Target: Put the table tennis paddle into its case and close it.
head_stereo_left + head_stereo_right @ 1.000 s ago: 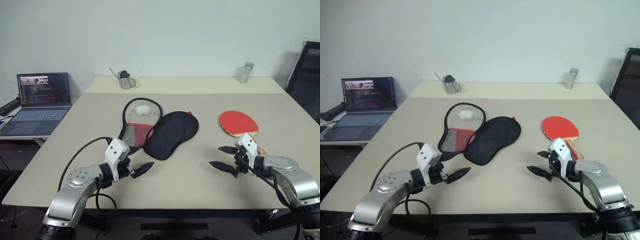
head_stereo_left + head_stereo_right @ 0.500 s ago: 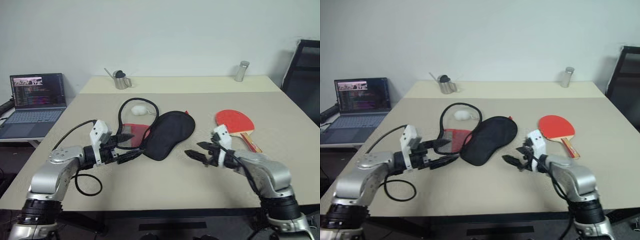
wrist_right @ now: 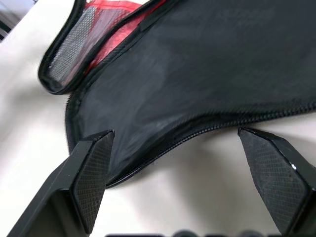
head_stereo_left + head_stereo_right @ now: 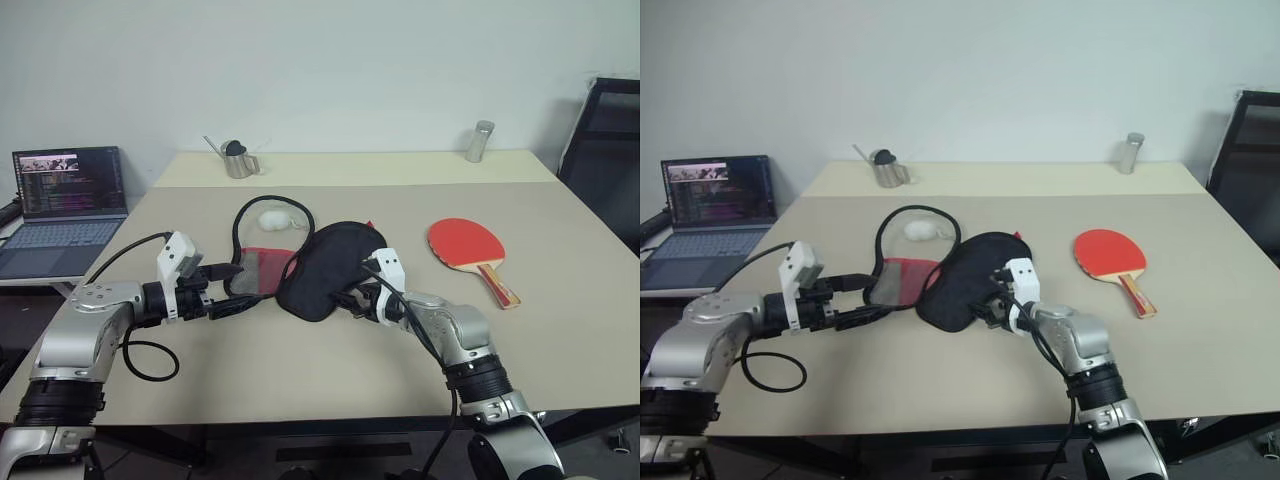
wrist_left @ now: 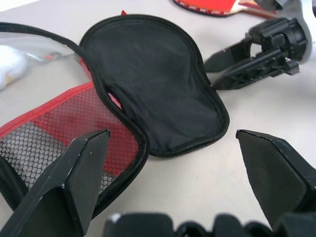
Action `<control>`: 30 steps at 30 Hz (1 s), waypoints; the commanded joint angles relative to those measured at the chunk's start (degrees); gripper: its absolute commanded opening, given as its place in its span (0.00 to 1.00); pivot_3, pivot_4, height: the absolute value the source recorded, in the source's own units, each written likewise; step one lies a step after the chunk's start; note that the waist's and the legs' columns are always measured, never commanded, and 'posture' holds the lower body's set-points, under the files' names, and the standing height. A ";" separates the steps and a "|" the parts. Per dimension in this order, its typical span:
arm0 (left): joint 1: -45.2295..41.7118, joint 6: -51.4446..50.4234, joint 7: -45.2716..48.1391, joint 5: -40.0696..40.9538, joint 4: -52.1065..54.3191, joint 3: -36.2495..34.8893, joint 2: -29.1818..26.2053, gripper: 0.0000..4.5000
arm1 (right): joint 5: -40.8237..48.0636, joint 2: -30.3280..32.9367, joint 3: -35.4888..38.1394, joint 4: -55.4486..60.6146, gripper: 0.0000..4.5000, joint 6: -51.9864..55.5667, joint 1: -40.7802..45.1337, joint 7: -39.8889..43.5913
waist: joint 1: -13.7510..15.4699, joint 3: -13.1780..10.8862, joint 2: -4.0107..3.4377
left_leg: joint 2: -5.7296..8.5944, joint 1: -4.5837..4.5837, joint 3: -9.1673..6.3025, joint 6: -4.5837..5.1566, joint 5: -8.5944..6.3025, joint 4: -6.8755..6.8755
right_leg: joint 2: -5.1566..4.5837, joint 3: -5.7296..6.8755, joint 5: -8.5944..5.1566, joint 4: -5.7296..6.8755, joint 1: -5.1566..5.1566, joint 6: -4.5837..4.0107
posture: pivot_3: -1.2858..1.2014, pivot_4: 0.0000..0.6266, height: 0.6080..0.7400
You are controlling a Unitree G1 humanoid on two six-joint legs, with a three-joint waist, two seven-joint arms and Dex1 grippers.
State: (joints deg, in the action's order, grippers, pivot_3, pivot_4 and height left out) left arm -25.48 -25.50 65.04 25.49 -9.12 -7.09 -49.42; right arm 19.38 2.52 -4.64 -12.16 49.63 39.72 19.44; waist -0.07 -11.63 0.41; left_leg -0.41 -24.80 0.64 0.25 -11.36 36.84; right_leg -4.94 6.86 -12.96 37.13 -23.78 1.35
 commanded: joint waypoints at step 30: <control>-1.79 1.39 0.97 0.81 6.20 -0.25 0.99 1.00 | -0.67 -3.48 1.32 1.24 0.02 5.15 -0.11 -0.24 | -0.03 0.02 0.04 | -0.26 -0.02 0.26 -0.02 0.00 0.00 | 0.26 -0.26 0.11 0.07 -0.25 -0.19 | 0.52 0.24 1.00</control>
State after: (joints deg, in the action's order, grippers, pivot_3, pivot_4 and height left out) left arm -26.61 -23.89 65.81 25.06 -5.81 -6.83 -48.40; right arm 17.60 -1.67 -3.71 -13.91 52.99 40.11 18.59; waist -0.09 -11.61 0.45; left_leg -0.67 -24.82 0.91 0.23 -11.36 36.84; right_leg -4.68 6.60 -12.86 37.21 -24.03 1.15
